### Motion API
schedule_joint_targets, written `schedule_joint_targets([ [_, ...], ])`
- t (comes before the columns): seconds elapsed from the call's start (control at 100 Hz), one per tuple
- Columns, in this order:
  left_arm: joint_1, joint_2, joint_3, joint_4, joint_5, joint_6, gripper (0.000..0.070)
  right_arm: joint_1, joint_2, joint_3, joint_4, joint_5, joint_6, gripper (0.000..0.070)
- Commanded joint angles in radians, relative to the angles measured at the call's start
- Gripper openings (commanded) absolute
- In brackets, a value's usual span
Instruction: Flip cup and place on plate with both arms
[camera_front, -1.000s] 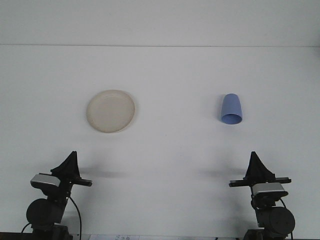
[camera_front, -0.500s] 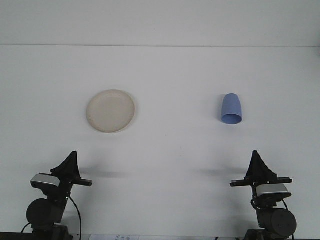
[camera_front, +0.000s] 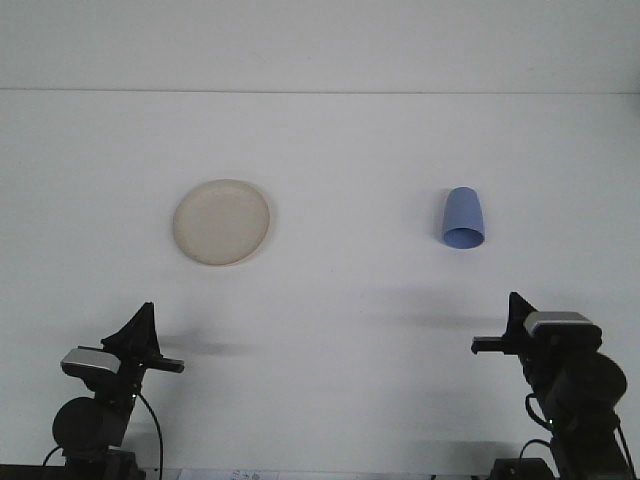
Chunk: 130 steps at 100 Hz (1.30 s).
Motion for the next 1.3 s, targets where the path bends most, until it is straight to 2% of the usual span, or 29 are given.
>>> schedule_joint_targets([
  [0.0, -0.002, -0.002, -0.018, 0.010, 0.002, -0.003, 0.0012, 0.000, 0.072, 0.062, -0.002, 0.004, -0.008, 0.0000],
  [0.14, -0.002, -0.002, -0.018, 0.010, 0.002, -0.003, 0.0012, 0.001, 0.171, 0.136, 0.012, -0.010, 0.000, 0.0000],
  [0.36, -0.002, -0.002, -0.018, 0.010, 0.002, -0.003, 0.0012, 0.000, 0.229, 0.139, 0.035, -0.014, 0.000, 0.0001],
  [0.4, -0.002, -0.002, -0.018, 0.010, 0.002, -0.003, 0.0012, 0.000, 0.243, 0.138, 0.032, -0.013, 0.000, 0.0047],
  [0.49, -0.002, -0.002, -0.018, 0.010, 0.002, -0.003, 0.0012, 0.002, 0.272, 0.130, 0.035, -0.005, 0.000, 0.0261],
  [0.53, -0.002, -0.002, -0.018, 0.010, 0.002, -0.003, 0.0012, 0.003, 0.285, 0.120, 0.048, -0.005, -0.002, 0.0306],
  [0.64, -0.002, -0.002, -0.018, 0.010, 0.002, -0.003, 0.0012, 0.008, 0.307, 0.058, 0.129, 0.008, -0.006, 0.0306],
  [0.79, -0.002, -0.002, -0.018, 0.010, 0.002, -0.003, 0.0012, 0.008, 0.323, -0.072, 0.310, 0.077, 0.000, 0.0306],
  [1.03, -0.002, -0.002, -0.018, 0.010, 0.002, -0.003, 0.0012, 0.008, 0.397, -0.251, 0.665, 0.083, -0.009, 0.0306],
  [1.29, -0.002, -0.002, -0.018, 0.010, 0.002, -0.003, 0.0012, 0.007, 0.616, -0.275, 0.941, 0.082, -0.055, 0.0306],
])
